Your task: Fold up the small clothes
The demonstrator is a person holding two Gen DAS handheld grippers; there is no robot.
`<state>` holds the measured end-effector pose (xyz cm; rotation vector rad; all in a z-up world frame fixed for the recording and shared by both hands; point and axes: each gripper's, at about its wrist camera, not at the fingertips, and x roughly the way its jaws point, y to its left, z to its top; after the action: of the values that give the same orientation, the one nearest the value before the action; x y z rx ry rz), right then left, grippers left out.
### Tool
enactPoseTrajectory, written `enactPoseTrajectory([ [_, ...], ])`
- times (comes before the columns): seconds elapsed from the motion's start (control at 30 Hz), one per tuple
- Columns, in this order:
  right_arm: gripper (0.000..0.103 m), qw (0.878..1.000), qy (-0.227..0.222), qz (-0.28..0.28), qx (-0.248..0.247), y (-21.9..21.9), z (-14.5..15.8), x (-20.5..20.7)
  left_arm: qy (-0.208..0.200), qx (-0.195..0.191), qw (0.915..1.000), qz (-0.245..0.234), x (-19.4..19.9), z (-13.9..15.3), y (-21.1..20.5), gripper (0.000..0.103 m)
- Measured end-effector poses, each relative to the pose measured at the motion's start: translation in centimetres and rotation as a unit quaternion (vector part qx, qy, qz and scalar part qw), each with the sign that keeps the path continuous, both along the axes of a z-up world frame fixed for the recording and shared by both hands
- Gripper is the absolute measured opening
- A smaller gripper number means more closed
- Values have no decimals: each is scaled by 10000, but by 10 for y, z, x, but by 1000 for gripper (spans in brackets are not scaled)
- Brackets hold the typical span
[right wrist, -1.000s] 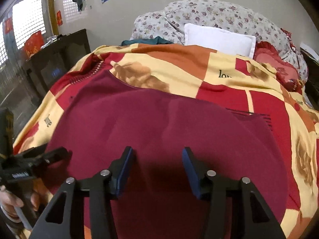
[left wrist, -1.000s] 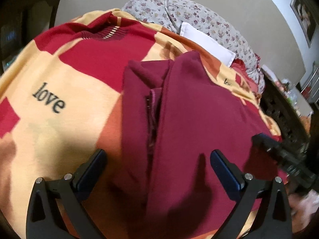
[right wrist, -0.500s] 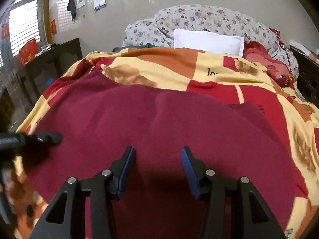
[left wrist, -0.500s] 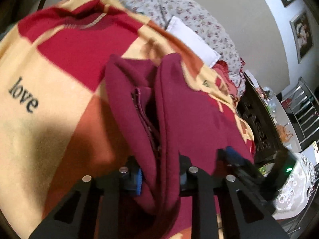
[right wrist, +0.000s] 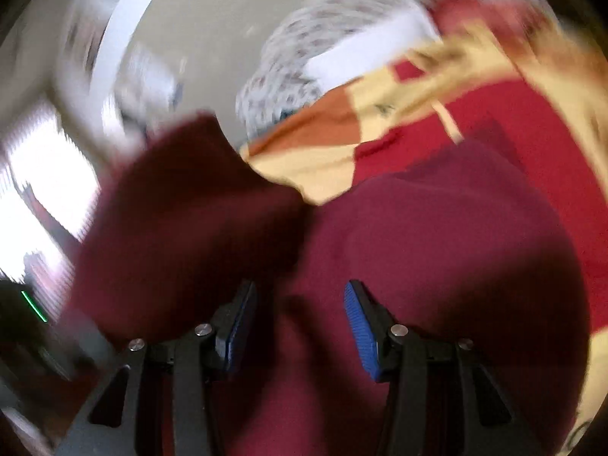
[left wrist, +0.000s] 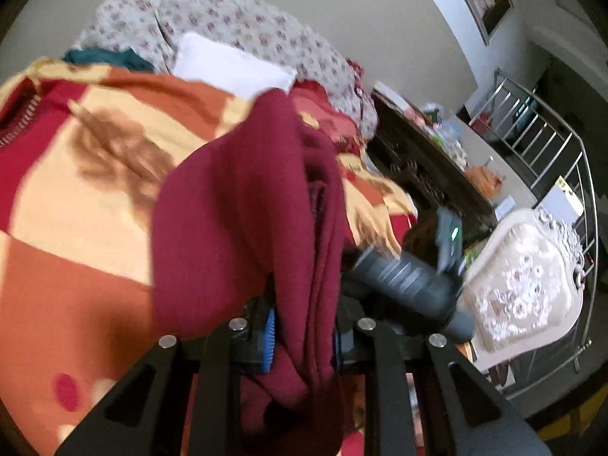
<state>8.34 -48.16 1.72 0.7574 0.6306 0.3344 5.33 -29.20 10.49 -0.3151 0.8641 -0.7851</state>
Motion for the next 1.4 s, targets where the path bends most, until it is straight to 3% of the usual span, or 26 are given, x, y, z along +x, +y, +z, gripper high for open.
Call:
enactPoseTrajectory([
  [0.03,52,9966,-63,-10,827,-18,-7,-3,116,16,9999,-27,1,-10,-7,21],
  [0.1,56,9806,-136,55,1956,-39,-19,-5,288,36,9996,-9,5,-28,-17,21],
  [0.17,58,9739,-82,97,2268,-45,-21,-6,316,95,9995,18,5,-36,-21,21],
  [0.23,79,9662,-213,167,2562,-47,-20,-9,336,72,9994,22,5,-39,-20,21],
  [0.3,90,9578,-363,131,2847,-49,-16,-15,308,98,9995,10,7,-38,-21,21],
  [0.37,96,9658,-415,246,2547,-43,-2,-14,262,125,9996,8,6,-37,-21,21],
  [0.5,97,9913,-79,570,1182,-12,23,2,127,227,9996,61,-2,-36,-23,21],
  [0.7,98,9937,316,1071,-102,27,39,30,-157,623,9978,171,-12,-31,-32,21],
  [0.77,88,9916,369,1107,-564,35,42,37,-226,713,9970,206,-13,-28,-36,22],
  [0.83,42,9845,388,1078,-1325,42,47,40,-245,727,9968,211,-12,-24,-39,24],
  [0.87,36,9821,365,1059,-1514,40,49,42,-240,728,9969,188,-11,-22,-41,24],
  [0.93,23,9824,113,1147,-1468,29,57,36,-329,705,9969,137,-9,-12,-50,25],
  [1.13,20,9833,-180,779,-1638,-11,77,28,-146,447,9987,-174,2,7,-89,31],
  [1.27,19,9819,57,467,-1834,-35,71,25,189,363,9981,-453,10,-9,-114,38],
  [1.4,18,9832,548,238,-1726,-57,33,33,309,367,9972,-577,11,-19,-114,43],
])
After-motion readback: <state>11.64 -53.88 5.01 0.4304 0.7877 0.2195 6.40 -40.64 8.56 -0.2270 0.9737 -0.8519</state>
